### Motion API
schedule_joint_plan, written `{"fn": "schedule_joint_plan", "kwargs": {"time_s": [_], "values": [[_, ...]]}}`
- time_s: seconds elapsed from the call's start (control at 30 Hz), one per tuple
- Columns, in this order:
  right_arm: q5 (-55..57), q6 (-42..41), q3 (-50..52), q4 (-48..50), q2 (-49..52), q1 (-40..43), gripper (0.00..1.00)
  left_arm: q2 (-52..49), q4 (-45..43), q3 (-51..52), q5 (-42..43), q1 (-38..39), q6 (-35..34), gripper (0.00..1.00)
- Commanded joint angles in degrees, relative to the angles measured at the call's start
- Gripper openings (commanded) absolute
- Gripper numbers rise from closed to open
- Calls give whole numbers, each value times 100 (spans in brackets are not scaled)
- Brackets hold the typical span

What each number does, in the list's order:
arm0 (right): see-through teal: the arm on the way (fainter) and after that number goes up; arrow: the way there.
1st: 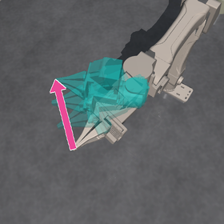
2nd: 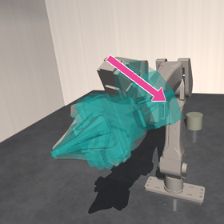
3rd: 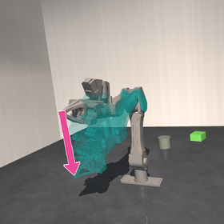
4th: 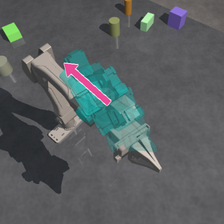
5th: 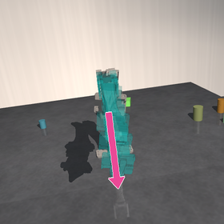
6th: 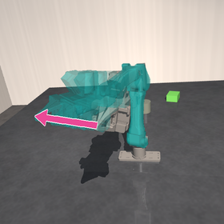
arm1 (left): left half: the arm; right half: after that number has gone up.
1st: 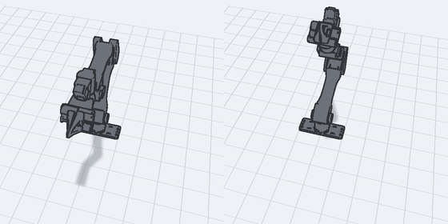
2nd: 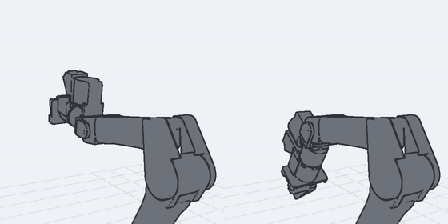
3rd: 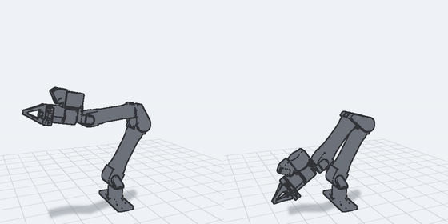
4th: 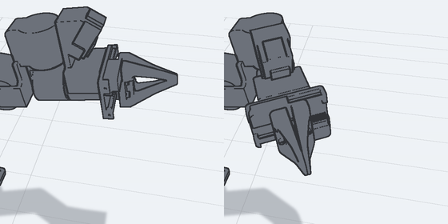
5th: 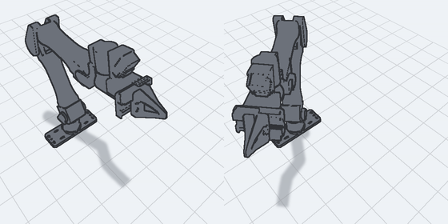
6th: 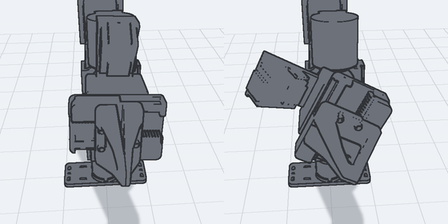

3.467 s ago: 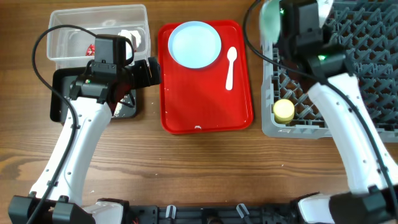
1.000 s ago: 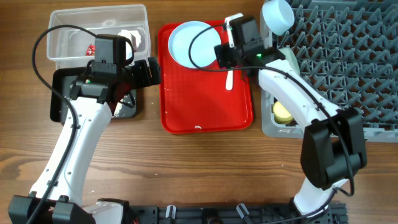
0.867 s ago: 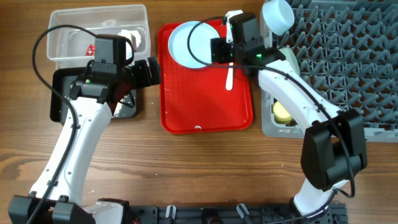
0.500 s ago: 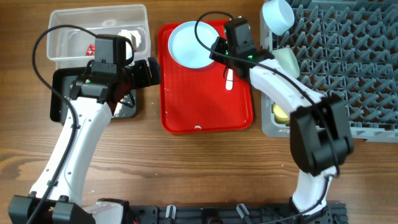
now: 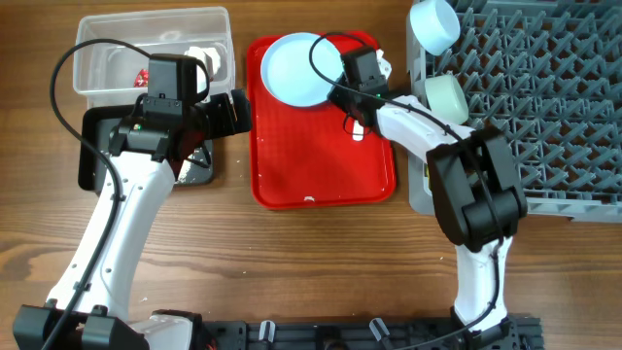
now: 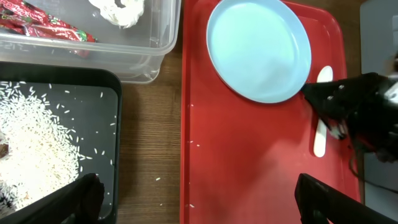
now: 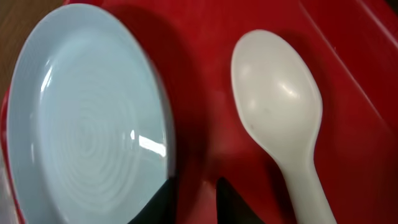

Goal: Sort waste into correct bins and load items into the dishwasher rack
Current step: 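Grasp the light-blue plate edge with the right gripper and lift it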

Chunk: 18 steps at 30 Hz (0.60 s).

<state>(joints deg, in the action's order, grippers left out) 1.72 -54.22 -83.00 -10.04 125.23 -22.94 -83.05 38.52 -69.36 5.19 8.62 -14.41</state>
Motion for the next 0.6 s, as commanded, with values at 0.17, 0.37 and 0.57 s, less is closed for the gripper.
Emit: {"fn": "schedule_joint_plan", "kwargs": {"time_s": [0.17,0.37,0.57], "values": [[90,-280,-35,111,293,-131,19,-44,-17,-28,-57,11,70,100],[-15,197,-44,127,-26,-131,45,-44,-17,-28,-57,11,70,100],[68,197,-44,269,-72,-162,63,-44,-17,-28,-57,11,70,100]]}}
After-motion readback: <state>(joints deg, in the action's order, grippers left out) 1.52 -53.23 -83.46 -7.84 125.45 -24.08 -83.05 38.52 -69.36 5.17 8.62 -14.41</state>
